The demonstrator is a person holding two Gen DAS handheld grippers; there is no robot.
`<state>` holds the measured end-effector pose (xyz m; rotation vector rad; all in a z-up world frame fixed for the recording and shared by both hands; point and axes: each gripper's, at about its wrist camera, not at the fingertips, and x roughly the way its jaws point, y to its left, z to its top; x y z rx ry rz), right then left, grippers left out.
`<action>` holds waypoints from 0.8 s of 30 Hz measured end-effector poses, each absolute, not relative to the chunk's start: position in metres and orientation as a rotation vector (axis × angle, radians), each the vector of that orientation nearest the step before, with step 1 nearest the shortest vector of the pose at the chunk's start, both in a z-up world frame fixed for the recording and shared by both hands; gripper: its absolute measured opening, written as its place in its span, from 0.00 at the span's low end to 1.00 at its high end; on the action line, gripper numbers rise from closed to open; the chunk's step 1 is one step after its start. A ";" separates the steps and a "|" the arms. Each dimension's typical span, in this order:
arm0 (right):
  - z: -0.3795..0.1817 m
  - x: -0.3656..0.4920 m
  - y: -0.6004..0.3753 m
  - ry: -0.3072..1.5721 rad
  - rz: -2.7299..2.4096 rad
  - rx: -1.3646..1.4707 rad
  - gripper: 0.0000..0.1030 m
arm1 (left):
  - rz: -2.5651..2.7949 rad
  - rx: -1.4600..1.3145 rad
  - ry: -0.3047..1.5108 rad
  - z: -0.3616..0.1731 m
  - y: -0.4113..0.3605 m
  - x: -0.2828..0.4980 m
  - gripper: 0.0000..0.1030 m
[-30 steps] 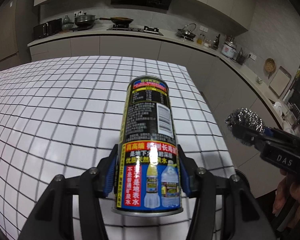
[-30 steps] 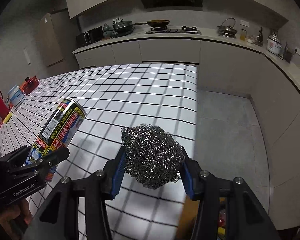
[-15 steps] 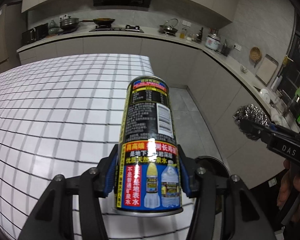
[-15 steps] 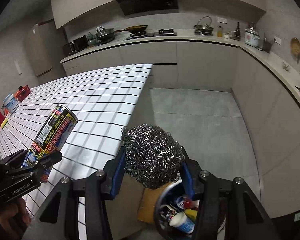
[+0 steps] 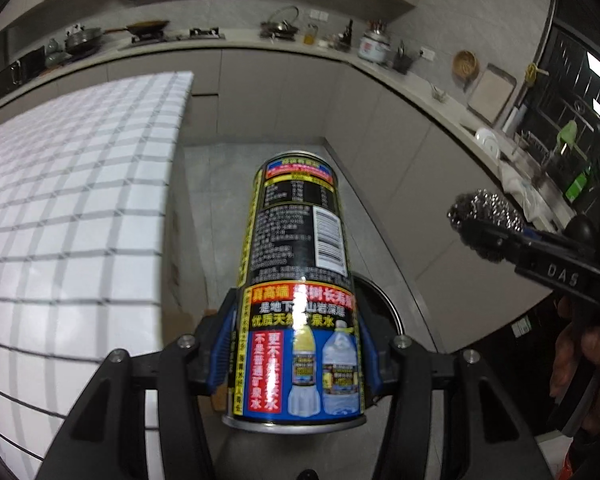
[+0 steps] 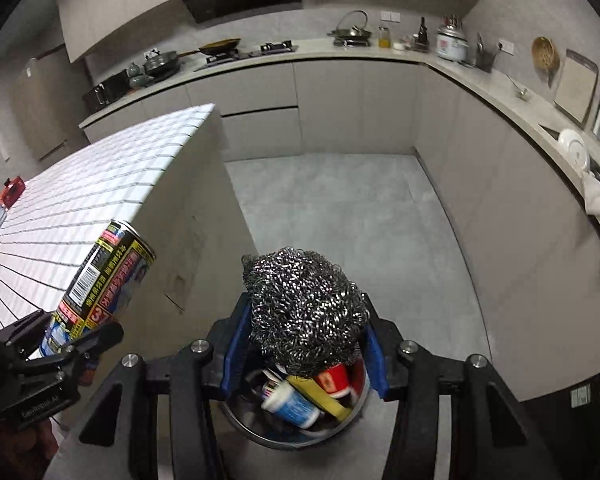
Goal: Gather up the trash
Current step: 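Lift the spray can and steel wool and carry both over the black bin, then open both tools to drop the spray can and steel wool into the bin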
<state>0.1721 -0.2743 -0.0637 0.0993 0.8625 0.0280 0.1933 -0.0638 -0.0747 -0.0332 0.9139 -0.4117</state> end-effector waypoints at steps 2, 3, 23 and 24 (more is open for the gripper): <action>-0.076 0.169 -0.285 0.885 0.027 0.097 0.50 | -0.412 -0.030 0.936 -0.086 -0.074 0.192 0.52; -0.082 0.168 -0.289 0.893 0.026 0.095 0.50 | -0.411 -0.029 0.945 -0.091 -0.079 0.189 0.52; -0.204 0.179 -0.281 1.041 0.224 -0.162 0.50 | -0.374 -0.111 1.176 -0.167 -0.125 0.191 0.52; -0.208 0.180 -0.281 1.044 0.235 -0.182 0.50 | -0.372 -0.121 1.192 -0.171 -0.125 0.193 0.52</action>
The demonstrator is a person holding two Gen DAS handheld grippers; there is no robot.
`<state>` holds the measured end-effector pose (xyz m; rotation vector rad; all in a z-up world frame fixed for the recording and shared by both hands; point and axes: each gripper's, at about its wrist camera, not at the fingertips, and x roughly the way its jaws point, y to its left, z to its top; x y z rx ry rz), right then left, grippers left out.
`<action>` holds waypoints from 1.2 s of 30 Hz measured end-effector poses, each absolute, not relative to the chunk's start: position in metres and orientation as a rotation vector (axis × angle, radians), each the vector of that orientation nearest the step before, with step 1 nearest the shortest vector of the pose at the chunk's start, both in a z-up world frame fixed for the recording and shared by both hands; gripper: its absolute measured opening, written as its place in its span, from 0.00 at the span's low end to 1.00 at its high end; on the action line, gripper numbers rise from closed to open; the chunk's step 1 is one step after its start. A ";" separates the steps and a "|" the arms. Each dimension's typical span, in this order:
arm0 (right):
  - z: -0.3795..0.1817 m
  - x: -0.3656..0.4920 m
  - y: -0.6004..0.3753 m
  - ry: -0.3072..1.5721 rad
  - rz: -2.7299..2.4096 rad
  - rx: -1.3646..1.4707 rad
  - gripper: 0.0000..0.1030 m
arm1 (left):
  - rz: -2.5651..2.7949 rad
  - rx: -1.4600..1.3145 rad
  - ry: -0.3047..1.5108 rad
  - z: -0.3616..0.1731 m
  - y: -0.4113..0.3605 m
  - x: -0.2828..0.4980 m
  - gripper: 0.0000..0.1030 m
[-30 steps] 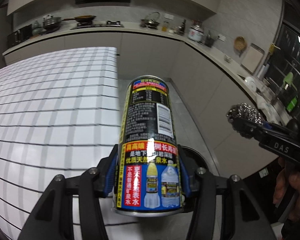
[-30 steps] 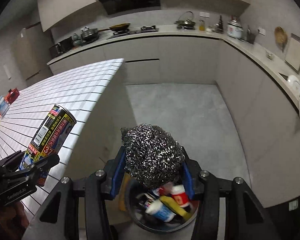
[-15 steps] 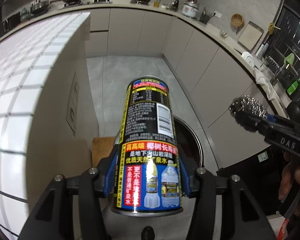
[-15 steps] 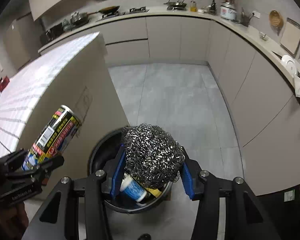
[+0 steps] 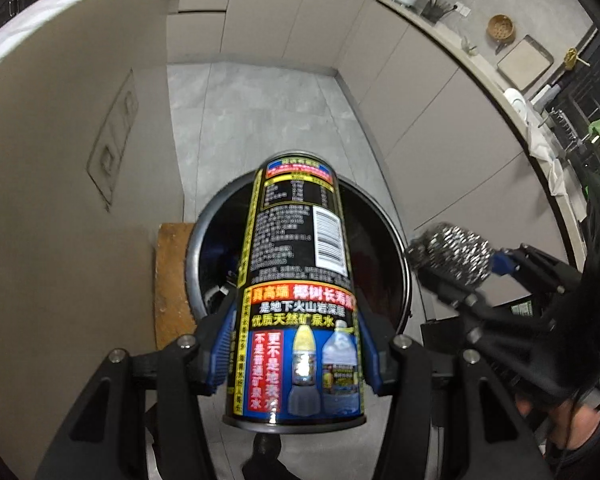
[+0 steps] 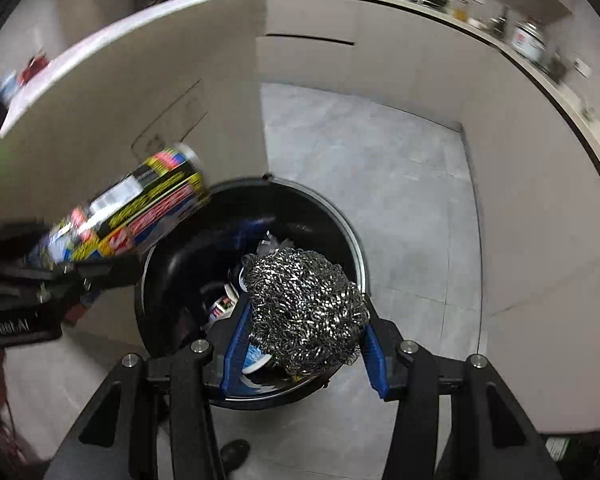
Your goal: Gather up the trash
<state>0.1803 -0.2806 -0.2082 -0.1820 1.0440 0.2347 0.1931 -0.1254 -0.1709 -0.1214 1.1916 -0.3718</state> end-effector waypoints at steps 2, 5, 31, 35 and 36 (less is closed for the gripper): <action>-0.216 0.184 -0.277 1.051 0.263 -0.227 0.50 | -0.359 -0.124 1.209 -0.175 -0.121 0.196 0.52; -0.223 0.188 -0.273 1.047 0.306 -0.262 0.50 | -0.361 -0.104 1.215 -0.179 -0.125 0.198 0.52; -0.221 0.184 -0.303 1.042 0.233 -0.111 1.00 | -0.227 0.048 1.121 -0.165 -0.122 0.176 0.93; -0.214 0.179 -0.301 1.024 0.227 -0.115 1.00 | -0.221 0.043 1.106 -0.160 -0.123 0.173 0.93; -0.211 0.177 -0.301 1.018 0.225 -0.112 1.00 | -0.220 0.044 1.102 -0.159 -0.123 0.172 0.93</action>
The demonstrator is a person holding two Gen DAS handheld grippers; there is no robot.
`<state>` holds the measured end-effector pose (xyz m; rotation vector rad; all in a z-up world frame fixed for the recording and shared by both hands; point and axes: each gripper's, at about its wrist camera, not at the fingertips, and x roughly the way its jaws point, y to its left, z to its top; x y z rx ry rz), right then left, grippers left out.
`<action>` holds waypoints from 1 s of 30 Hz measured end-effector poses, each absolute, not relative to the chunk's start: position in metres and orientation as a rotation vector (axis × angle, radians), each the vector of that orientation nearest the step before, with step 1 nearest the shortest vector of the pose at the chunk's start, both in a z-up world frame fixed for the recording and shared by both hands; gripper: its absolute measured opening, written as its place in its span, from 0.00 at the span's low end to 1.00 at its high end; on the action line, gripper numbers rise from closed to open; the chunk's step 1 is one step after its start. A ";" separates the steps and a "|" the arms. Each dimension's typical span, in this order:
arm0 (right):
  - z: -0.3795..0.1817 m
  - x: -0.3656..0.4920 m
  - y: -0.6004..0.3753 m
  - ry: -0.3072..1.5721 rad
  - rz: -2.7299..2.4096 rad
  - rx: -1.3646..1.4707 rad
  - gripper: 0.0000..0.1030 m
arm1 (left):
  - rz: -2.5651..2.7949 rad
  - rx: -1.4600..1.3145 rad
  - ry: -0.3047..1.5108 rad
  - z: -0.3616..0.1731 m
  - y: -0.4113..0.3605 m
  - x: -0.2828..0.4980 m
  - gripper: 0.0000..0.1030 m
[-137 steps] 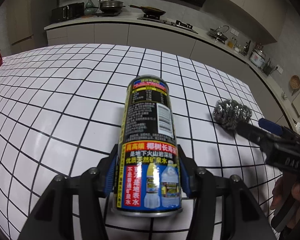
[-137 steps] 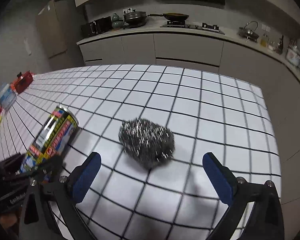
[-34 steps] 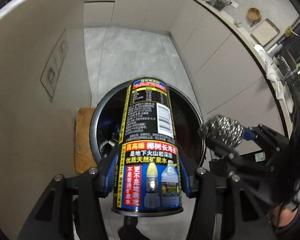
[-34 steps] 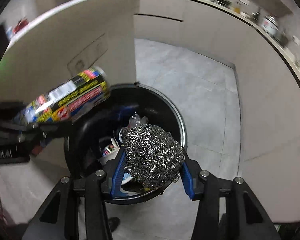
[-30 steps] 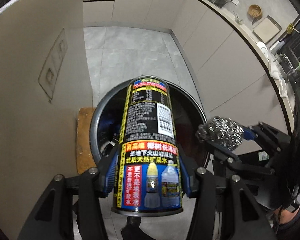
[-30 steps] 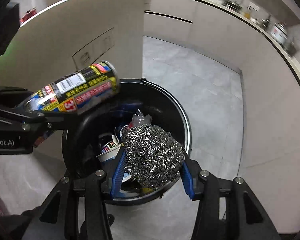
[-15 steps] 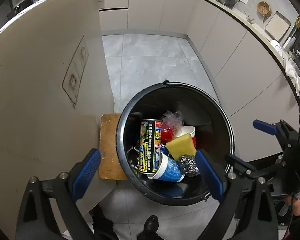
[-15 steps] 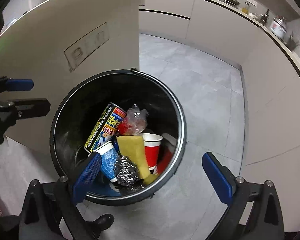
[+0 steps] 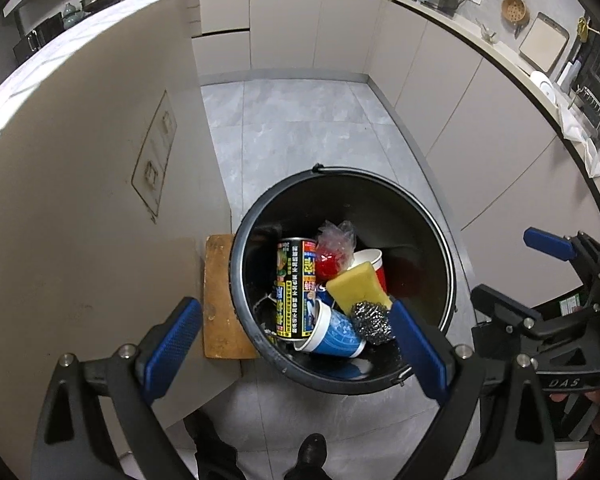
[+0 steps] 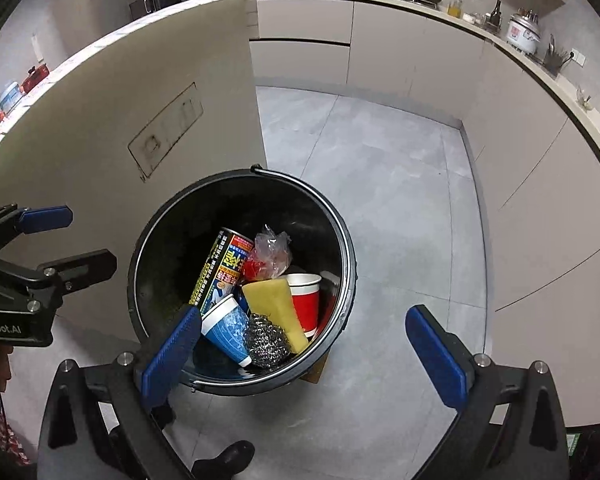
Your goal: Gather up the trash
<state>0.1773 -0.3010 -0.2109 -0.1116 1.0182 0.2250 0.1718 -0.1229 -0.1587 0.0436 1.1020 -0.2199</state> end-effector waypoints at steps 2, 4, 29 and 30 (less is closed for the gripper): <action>-0.207 0.174 -0.302 1.011 0.220 -0.107 1.00 | -0.222 0.041 1.098 -0.156 -0.123 0.170 0.93; -0.204 0.172 -0.301 1.008 0.218 -0.108 1.00 | -0.224 0.041 1.092 -0.154 -0.123 0.168 0.93; -0.130 0.132 -0.281 0.940 0.146 -0.118 1.00 | -0.213 0.065 0.928 -0.074 -0.107 0.123 0.93; -0.127 0.131 -0.278 0.934 0.149 -0.122 1.00 | -0.211 0.063 0.928 -0.072 -0.105 0.122 0.93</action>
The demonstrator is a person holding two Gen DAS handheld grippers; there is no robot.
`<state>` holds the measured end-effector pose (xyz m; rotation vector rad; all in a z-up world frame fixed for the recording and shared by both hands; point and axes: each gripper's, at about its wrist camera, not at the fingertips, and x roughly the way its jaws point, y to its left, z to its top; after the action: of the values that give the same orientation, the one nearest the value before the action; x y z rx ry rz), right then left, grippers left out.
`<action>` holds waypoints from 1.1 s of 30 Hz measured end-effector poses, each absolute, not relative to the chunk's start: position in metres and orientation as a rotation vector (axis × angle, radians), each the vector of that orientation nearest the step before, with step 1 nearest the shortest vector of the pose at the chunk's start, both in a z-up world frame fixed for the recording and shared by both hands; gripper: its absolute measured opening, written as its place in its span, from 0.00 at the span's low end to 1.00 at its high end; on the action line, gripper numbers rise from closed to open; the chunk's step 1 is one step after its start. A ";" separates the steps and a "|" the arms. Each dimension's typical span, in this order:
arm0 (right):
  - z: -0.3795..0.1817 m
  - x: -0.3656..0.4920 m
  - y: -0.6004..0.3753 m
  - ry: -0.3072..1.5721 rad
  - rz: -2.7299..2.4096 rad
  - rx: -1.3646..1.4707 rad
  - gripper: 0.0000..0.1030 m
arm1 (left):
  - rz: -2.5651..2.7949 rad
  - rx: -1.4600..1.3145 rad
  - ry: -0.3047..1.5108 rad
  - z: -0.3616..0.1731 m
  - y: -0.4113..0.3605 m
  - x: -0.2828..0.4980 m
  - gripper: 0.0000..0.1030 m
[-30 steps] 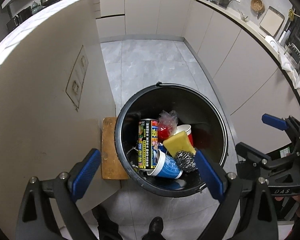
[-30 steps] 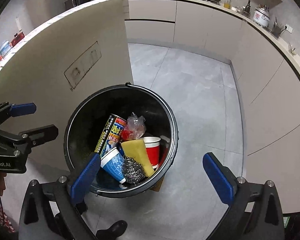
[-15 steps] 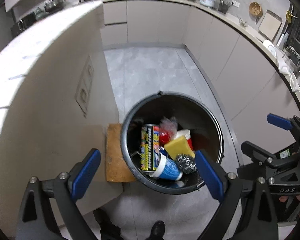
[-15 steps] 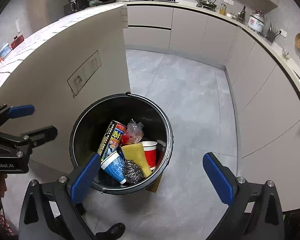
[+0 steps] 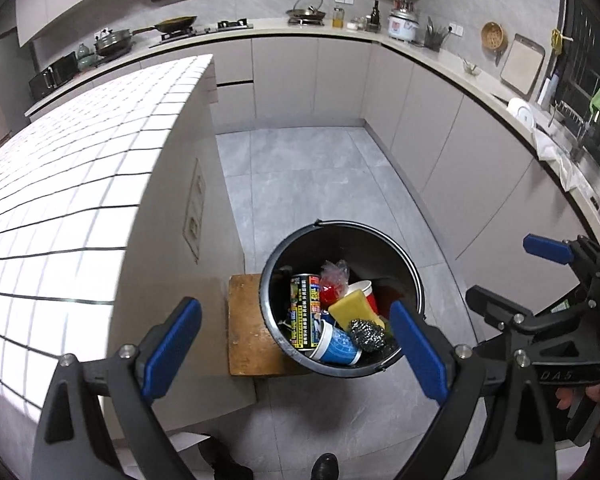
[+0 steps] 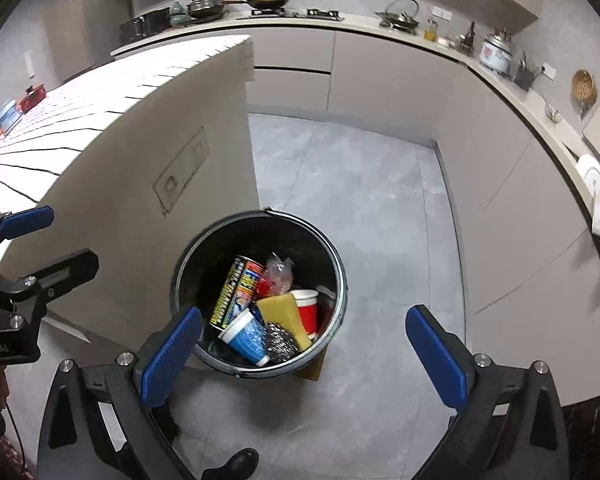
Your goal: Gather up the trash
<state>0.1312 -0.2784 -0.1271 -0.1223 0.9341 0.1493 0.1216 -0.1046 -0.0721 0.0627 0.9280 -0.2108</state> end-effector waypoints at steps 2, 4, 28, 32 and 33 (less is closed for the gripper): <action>-0.122 0.130 -0.273 0.925 0.155 -0.129 1.00 | -0.201 0.060 0.922 -0.068 -0.100 0.119 0.93; -0.116 0.130 -0.267 0.926 0.160 -0.131 1.00 | -0.181 0.059 0.913 -0.061 -0.093 0.115 0.93; -0.020 0.059 -0.205 0.838 0.169 -0.122 1.00 | -0.035 -0.015 0.782 0.032 -0.007 0.040 0.94; -0.012 0.050 -0.195 0.822 0.171 -0.123 1.00 | -0.030 -0.030 0.772 0.033 0.004 0.033 0.94; -0.011 0.048 -0.193 0.819 0.174 -0.123 1.00 | -0.026 -0.031 0.769 0.033 0.007 0.032 0.94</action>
<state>0.0482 -0.1930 -0.0114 -0.1233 0.8194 0.1737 0.0319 0.0067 0.0328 -0.0307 0.7691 -0.0262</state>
